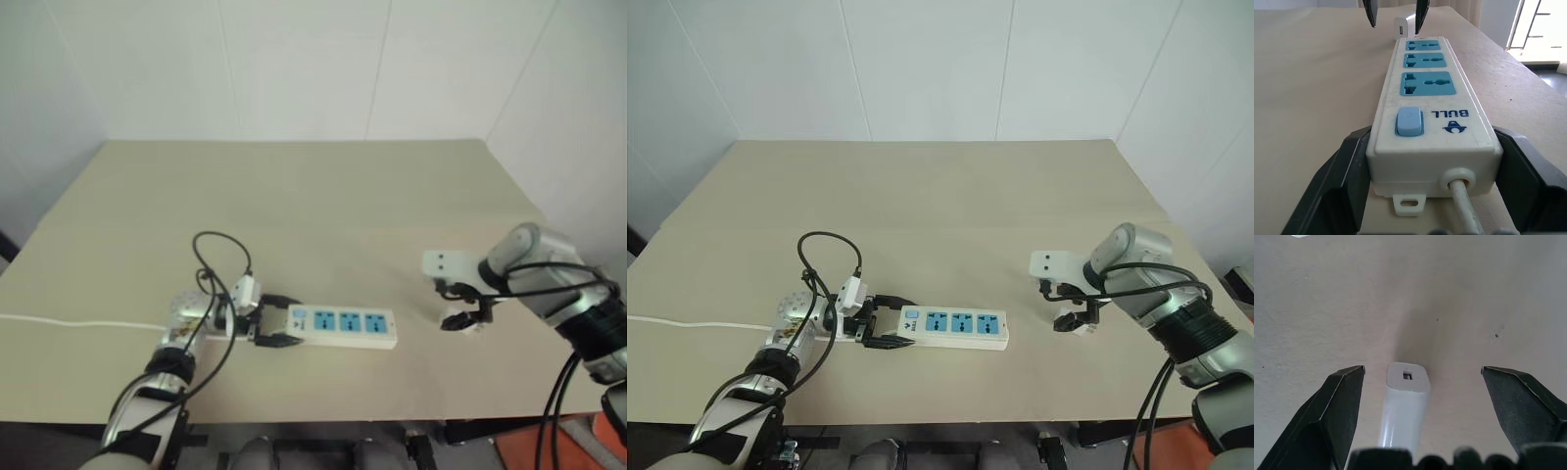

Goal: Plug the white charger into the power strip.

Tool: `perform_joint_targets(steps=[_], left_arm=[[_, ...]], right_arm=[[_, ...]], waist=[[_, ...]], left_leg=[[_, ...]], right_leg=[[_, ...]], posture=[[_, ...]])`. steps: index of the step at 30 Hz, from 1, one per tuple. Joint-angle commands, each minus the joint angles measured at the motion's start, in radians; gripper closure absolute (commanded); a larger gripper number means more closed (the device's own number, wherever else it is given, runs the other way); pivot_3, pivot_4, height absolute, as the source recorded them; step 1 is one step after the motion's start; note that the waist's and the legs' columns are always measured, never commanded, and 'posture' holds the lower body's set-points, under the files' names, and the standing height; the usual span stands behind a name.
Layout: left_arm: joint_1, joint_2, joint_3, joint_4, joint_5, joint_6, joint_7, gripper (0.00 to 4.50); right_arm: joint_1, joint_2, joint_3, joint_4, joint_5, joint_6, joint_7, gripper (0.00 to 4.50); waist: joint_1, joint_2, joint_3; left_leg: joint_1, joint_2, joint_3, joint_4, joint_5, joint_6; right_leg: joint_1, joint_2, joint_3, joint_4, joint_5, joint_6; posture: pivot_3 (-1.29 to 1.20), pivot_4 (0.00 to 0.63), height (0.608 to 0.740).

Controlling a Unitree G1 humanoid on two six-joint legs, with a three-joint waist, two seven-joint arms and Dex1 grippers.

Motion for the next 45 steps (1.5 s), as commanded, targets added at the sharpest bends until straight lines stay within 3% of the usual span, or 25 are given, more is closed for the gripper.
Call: perform_joint_targets(steps=[1,8,19,26,32,36,39,45], left_arm=[[-0.011,-0.009,0.0,-0.031,0.001,0.0,0.003,1.24],[-0.015,0.0,0.003,-0.016,0.01,-0.007,0.004,1.24],[-0.005,0.006,0.008,-0.017,0.012,-0.013,0.017,1.24],[-0.009,0.01,0.007,-0.009,0.016,-0.019,0.017,1.24],[-0.014,0.016,0.007,-0.008,0.019,-0.018,0.012,1.24],[-0.012,0.024,0.011,-0.009,0.026,-0.014,0.025,1.24],[0.007,0.039,0.019,-0.015,0.033,-0.019,0.049,1.24],[0.052,0.058,0.021,-0.05,0.035,-0.002,0.083,1.24]], right_arm=[[0.0,-0.002,-0.013,-0.019,-0.024,0.021,0.004,0.0],[-0.002,0.008,0.001,0.002,-0.038,0.049,0.009,0.0],[0.009,0.02,0.025,0.034,-0.078,0.04,0.013,3.36],[0.013,0.0,-0.005,-0.02,-0.08,0.01,0.022,3.38],[-0.057,0.023,-0.188,-0.159,0.057,0.059,0.022,3.38],[-0.06,0.199,-0.483,-0.176,0.324,0.092,-0.061,3.38],[0.054,0.338,-0.662,-0.194,0.5,-0.01,-0.099,3.38],[0.225,0.515,-0.716,-0.194,0.679,-0.156,-0.111,3.38]], waist=[[0.0,0.0,0.0],[-0.001,0.0,0.0],[-0.002,0.0,0.0],[-0.002,0.0,0.0],[-0.006,0.0,0.0],[-0.007,0.0,0.0],[-0.002,0.0,0.0],[-0.003,0.0,-0.001]], left_leg=[[0.0,0.0,0.0,0.0,0.0,0.0],[0.0,0.0,0.0,0.0,0.0,0.0],[0.0,0.0,0.0,0.001,0.0,0.0],[0.0,0.0,0.0,0.003,0.0,0.0],[0.0,0.0,0.0,0.003,0.0,0.0],[0.001,0.0,-0.001,0.003,0.0,0.0],[0.006,0.001,-0.003,0.002,0.0,0.0],[0.009,0.0,-0.005,0.002,0.0,0.0]], right_leg=[[0.0,0.0,0.0,0.0,0.0,0.0],[0.0,0.0,0.0,0.0,0.0,0.0],[0.001,0.0,0.0,0.001,0.0,0.0],[0.001,0.0,0.0,0.001,0.0,0.001],[0.001,0.0,0.0,0.002,0.0,0.001],[0.002,0.001,0.0,0.002,0.001,0.0],[0.008,0.001,-0.002,0.001,0.001,0.0],[0.013,0.0,-0.004,-0.001,0.001,0.0]], posture=[[0.0,0.15,0.74],[0.0,0.15,0.74],[0.0,0.15,0.74],[0.0,0.15,0.74],[0.0,0.15,0.74],[0.0,0.15,0.74],[0.0,0.15,0.74],[0.0,0.15,0.74]])
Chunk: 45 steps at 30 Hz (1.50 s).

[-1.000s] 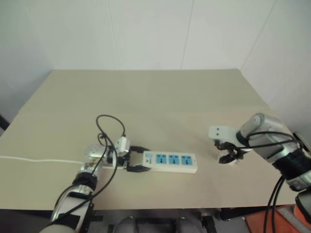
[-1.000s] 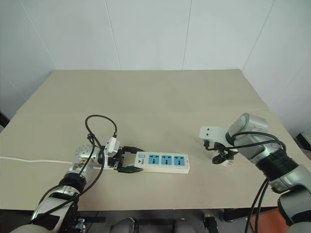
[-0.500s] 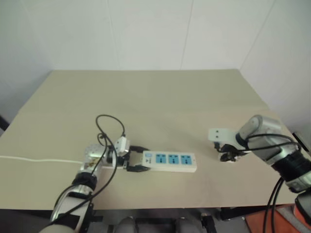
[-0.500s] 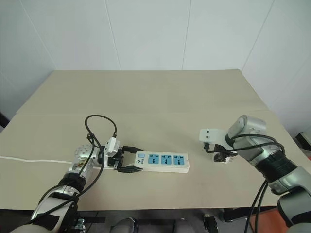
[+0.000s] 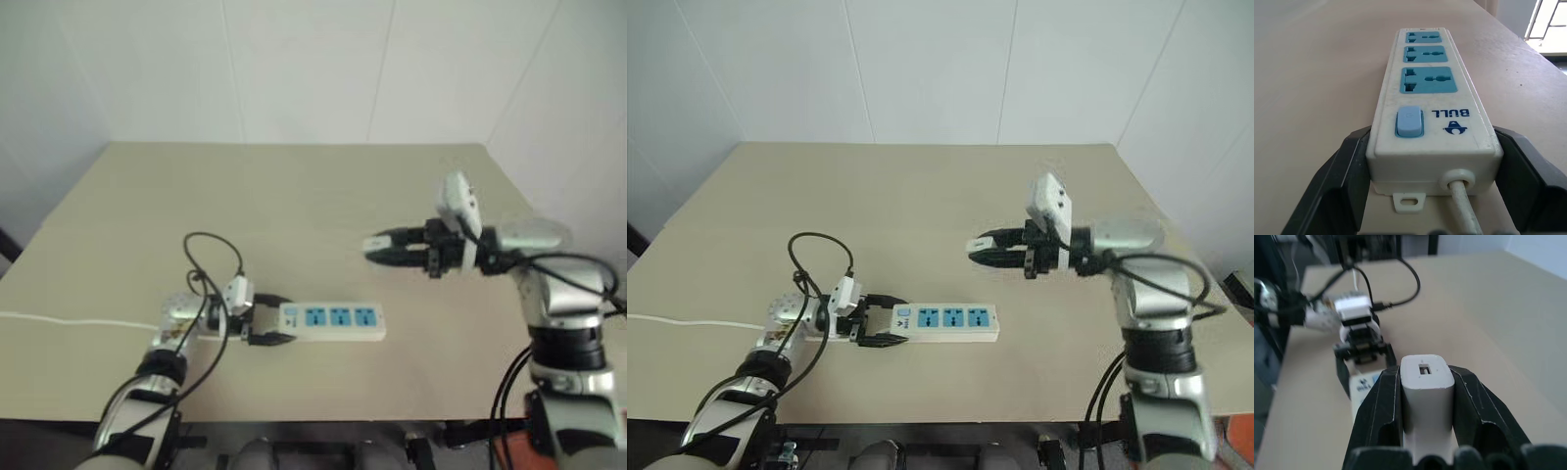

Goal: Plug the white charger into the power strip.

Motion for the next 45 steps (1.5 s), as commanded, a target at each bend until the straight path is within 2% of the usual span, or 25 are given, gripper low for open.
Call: perform_joint_targets(steps=[1,9,17,25,34,45], left_arm=[[0.03,0.011,0.003,-0.047,0.009,0.009,0.033,1.24],[0.056,0.011,-0.005,-0.126,-0.007,0.073,0.038,1.24],[0.06,0.026,0.0,-0.148,-0.008,0.104,0.032,1.24],[0.061,0.029,-0.005,-0.164,-0.01,0.116,0.021,1.24],[0.041,0.034,-0.005,-0.137,-0.003,0.109,0.005,1.24],[0.036,0.036,-0.007,-0.119,0.005,0.097,0.001,1.24]], right_arm=[[0.051,0.064,-0.024,-0.007,0.1,-0.121,0.006,3.38],[0.057,0.214,0.056,0.186,0.111,-0.333,0.014,3.38],[0.007,0.293,0.147,0.406,0.074,-0.468,0.058,3.38],[-0.02,0.371,0.184,0.556,0.038,-0.591,0.052,3.38],[-0.046,0.415,0.185,0.667,0.008,-0.681,0.037,3.38],[-0.024,0.371,0.169,0.698,0.008,-0.711,0.049,3.38]], waist=[[-0.004,0.0,0.0],[-0.005,0.001,0.0],[-0.007,0.001,0.0],[-0.007,0.001,0.0],[-0.008,0.001,0.0],[-0.009,0.001,0.0]], left_leg=[[0.002,0.001,0.0,0.0,0.0,0.0],[0.005,0.001,0.0,0.0,0.0,0.0],[0.004,0.0,0.0,-0.001,0.0,0.0],[0.004,0.001,0.0,-0.001,0.0,0.0],[0.005,0.001,0.0,-0.002,0.0,0.0],[0.005,0.001,0.0,-0.003,0.0,0.0]], right_leg=[[0.001,0.001,0.0,0.001,0.0,0.0],[0.003,0.001,0.0,0.002,0.0,0.0],[0.002,0.001,0.001,0.002,0.0,0.0],[0.002,0.002,0.001,0.002,0.0,0.0],[0.001,0.002,0.001,0.001,0.0,-0.001],[0.001,0.002,0.001,0.001,0.0,-0.001]], posture=[[0.0,0.15,0.74],[0.0,0.15,0.74],[0.0,0.15,0.74],[0.0,0.15,0.74],[0.0,0.15,0.74],[0.0,0.15,0.74]])
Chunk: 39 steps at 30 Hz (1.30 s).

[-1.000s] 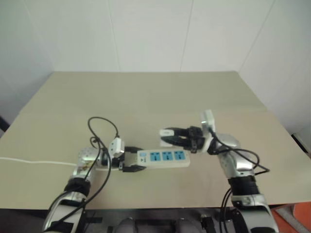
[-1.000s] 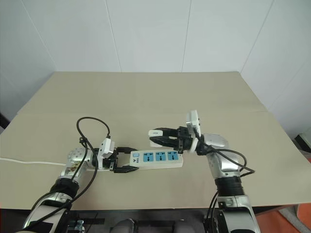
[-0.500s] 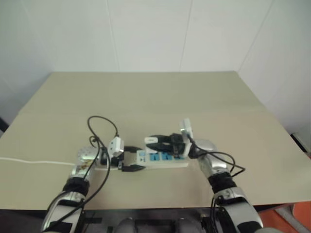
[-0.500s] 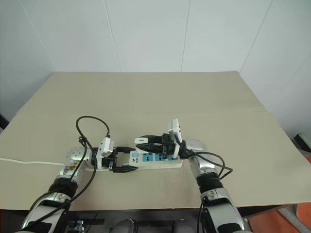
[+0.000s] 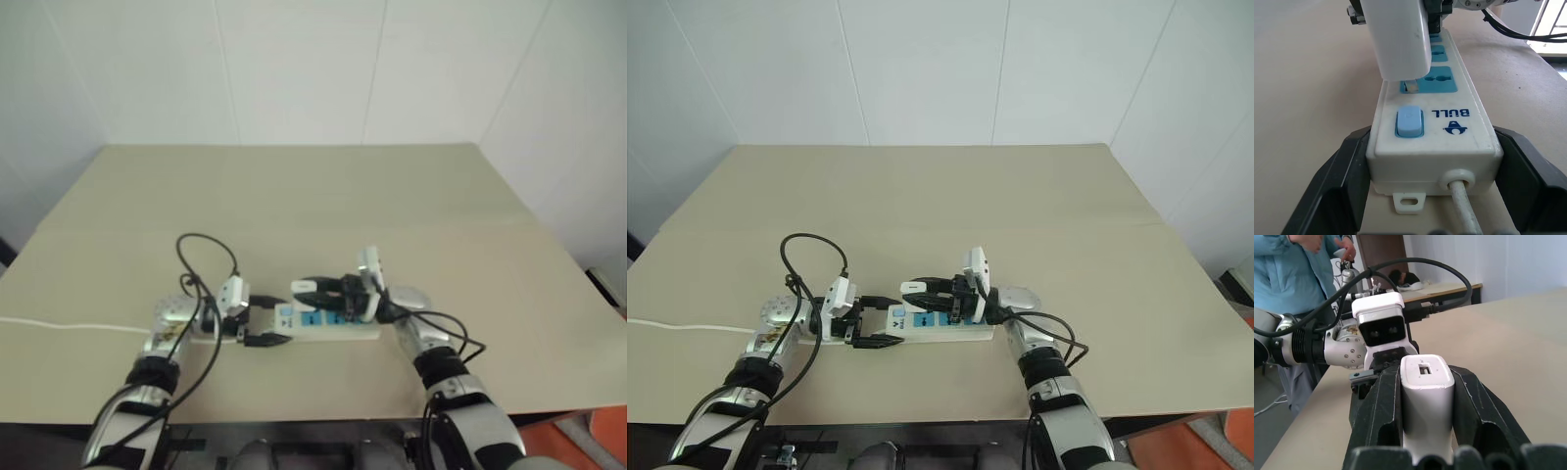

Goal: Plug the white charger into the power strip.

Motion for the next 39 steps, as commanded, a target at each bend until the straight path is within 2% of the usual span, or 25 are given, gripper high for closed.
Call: perform_joint_targets(steps=[1,23,39], left_arm=[[-0.016,0.013,-0.009,0.005,0.007,-0.013,-0.015,1.24],[-0.028,0.013,-0.005,0.016,-0.001,-0.014,-0.034,1.24],[-0.033,0.028,-0.005,0.014,-0.008,-0.007,-0.06,1.24]], right_arm=[[0.009,-0.014,-0.015,-0.031,0.009,-0.027,0.009,3.38],[0.032,0.017,0.003,0.053,-0.029,-0.089,0.0,3.38],[-0.043,-0.068,0.011,0.348,-0.104,-0.197,0.11,3.38]], waist=[[0.0,0.0,0.0],[-0.005,0.0,0.0],[-0.005,-0.002,-0.003]], left_leg=[[0.0,0.0,0.0,0.0,0.0,0.0],[0.002,0.0,0.0,0.0,0.0,0.0],[0.004,0.0,0.0,0.0,0.0,0.0]], right_leg=[[0.0,0.0,0.0,0.0,0.0,0.0],[0.001,0.0,0.001,0.001,0.0,0.0],[0.003,0.0,0.001,0.0,0.0,0.0]], posture=[[0.0,0.15,0.74],[0.0,0.15,0.74],[0.0,0.15,0.74]])
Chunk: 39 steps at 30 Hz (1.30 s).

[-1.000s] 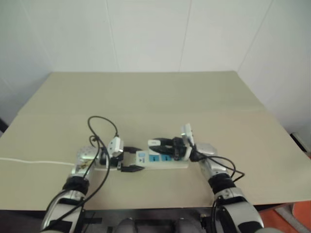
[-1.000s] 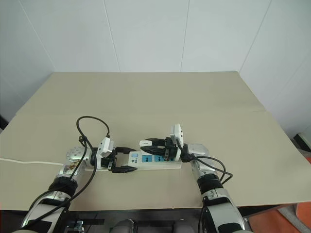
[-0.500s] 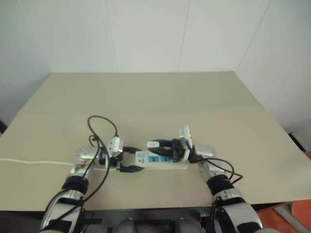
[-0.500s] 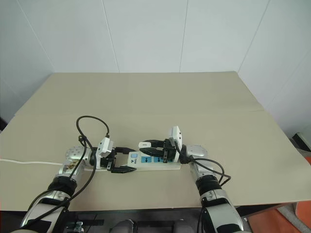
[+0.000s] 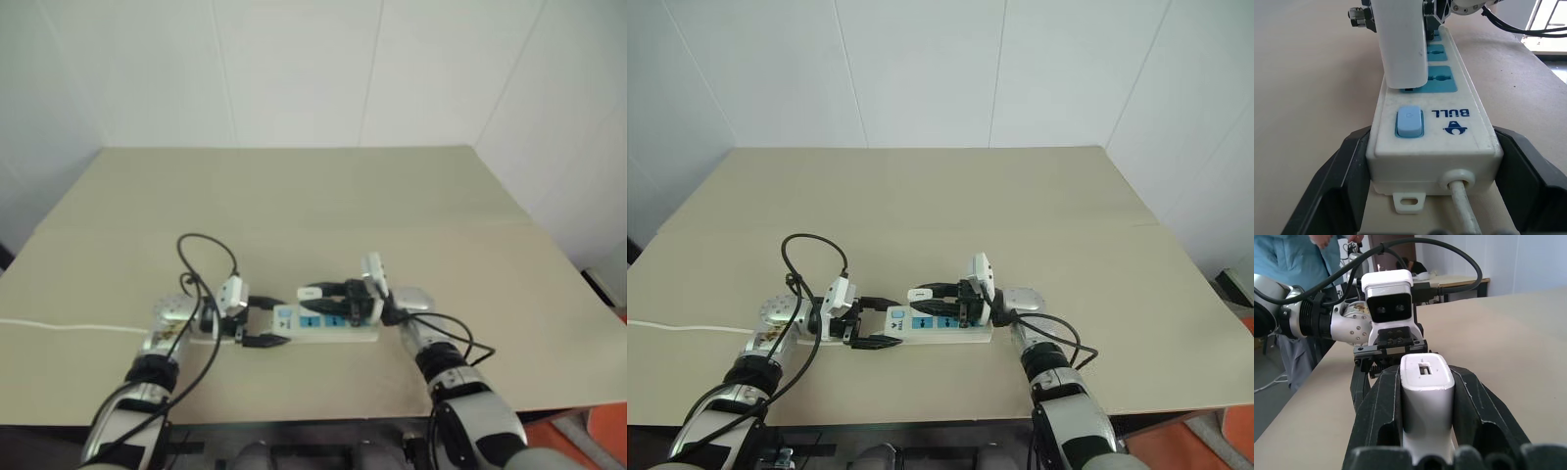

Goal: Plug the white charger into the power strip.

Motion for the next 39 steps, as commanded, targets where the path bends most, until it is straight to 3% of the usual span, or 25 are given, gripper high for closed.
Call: perform_joint_targets(steps=[1,28,29,37,39], left_arm=[[-0.019,0.022,-0.001,-0.01,-0.01,-0.008,-0.041,1.24],[-0.03,0.023,-0.015,-0.016,-0.011,-0.007,-0.045,1.24],[-0.03,0.022,-0.016,-0.016,-0.011,-0.007,-0.043,1.24],[-0.029,0.011,-0.017,-0.014,-0.011,-0.015,-0.027,1.24],[-0.029,0.008,-0.016,-0.02,-0.014,-0.004,-0.023,1.24]], right_arm=[[0.026,-0.06,0.011,0.12,-0.075,-0.02,0.002,3.38],[0.022,-0.1,0.119,0.242,-0.181,-0.089,-0.054,3.38],[0.023,-0.1,0.115,0.239,-0.173,-0.103,-0.052,2.63],[0.04,-0.119,0.063,0.197,-0.132,-0.225,0.035,0.09],[0.043,-0.131,0.059,0.182,-0.128,-0.242,0.064,0.04]], waist=[[0.0,0.0,0.0],[-0.006,-0.001,-0.008],[-0.005,-0.001,-0.008],[-0.008,-0.006,-0.011],[-0.008,-0.006,-0.011]], left_leg=[[0.0,0.0,0.0,0.0,0.0,0.0],[0.012,0.0,0.0,-0.004,0.0,0.0],[0.012,0.0,0.0,-0.004,0.0,0.0],[0.015,0.0,0.0,-0.005,0.0,0.0],[0.015,0.0,0.0,-0.005,0.0,0.0]], right_leg=[[0.0,0.0,0.0,0.0,0.0,0.0],[0.01,0.0,0.001,0.0,-0.002,0.0],[0.011,0.0,0.001,-0.001,-0.002,0.0],[0.013,0.0,0.001,-0.002,-0.004,0.0],[0.013,0.0,0.0,-0.002,-0.004,0.0]], posture=[[0.0,0.15,0.74],[0.0,0.15,0.74],[0.0,0.15,0.74],[0.0,0.15,0.74],[0.0,0.15,0.74]])
